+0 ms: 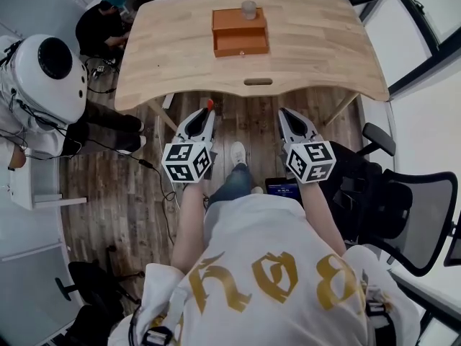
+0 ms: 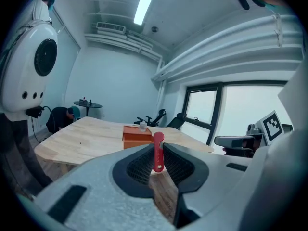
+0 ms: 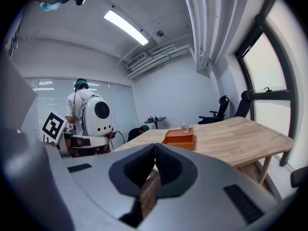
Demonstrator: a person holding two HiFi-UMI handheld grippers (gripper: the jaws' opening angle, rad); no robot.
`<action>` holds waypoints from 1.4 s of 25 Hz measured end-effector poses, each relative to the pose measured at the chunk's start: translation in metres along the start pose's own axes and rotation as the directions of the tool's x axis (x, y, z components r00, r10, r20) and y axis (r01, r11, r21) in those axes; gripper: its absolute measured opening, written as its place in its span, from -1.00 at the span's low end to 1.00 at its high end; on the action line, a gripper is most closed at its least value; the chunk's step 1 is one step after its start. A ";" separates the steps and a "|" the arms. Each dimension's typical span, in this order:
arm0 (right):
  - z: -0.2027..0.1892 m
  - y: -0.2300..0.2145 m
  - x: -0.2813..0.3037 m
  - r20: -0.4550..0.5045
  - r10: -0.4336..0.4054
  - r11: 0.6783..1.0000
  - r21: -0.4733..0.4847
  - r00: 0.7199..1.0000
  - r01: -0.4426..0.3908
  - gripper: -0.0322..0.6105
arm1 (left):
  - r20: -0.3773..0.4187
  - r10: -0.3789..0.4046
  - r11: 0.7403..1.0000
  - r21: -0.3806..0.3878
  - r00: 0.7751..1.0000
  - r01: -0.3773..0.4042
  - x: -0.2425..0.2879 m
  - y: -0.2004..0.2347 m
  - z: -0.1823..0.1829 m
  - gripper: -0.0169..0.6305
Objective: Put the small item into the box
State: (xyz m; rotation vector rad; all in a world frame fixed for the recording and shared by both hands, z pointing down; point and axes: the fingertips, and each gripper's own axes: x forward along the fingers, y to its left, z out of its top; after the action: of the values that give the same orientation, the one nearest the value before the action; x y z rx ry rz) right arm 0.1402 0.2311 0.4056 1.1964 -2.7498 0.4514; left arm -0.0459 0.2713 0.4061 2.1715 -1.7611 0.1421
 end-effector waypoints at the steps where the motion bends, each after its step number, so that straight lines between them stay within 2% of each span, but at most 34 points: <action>1: 0.001 -0.005 0.005 -0.002 -0.004 1.000 0.001 1.000 0.004 -0.86 | -0.001 -0.003 1.000 0.001 1.000 0.003 0.006 0.001 0.001 -0.76; 9: 0.003 -0.051 0.062 -0.023 -0.039 0.999 0.019 0.999 0.039 -0.86 | -0.026 -0.021 1.000 -0.002 0.999 0.021 0.081 0.027 0.009 -0.76; 15: 0.015 -0.097 0.143 -0.071 -0.076 0.996 0.037 0.995 0.079 -0.86 | -0.061 -0.057 0.998 -0.010 0.996 0.057 0.169 0.066 0.030 -0.76; 21: 0.038 -0.130 0.223 -0.103 -0.097 0.994 0.044 0.990 0.102 -0.86 | -0.087 -0.059 0.998 -0.006 0.994 0.059 0.245 0.120 0.063 -0.76; 28: 0.045 -0.151 0.300 -0.142 -0.112 0.992 0.049 0.983 0.120 -0.86 | -0.067 -0.084 0.996 -0.011 0.994 0.084 0.312 0.166 0.091 -0.76; 35: 0.054 -0.166 0.336 -0.140 -0.149 0.986 0.052 0.979 0.157 -0.86 | -0.075 -0.132 0.991 0.003 0.988 0.133 0.356 0.184 0.105 -0.76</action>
State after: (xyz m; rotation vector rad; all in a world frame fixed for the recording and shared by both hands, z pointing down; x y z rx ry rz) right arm 0.0323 -0.1274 0.4643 1.3276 -2.5249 0.5826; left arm -0.1568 -0.1257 0.4466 2.2506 -1.5730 0.1959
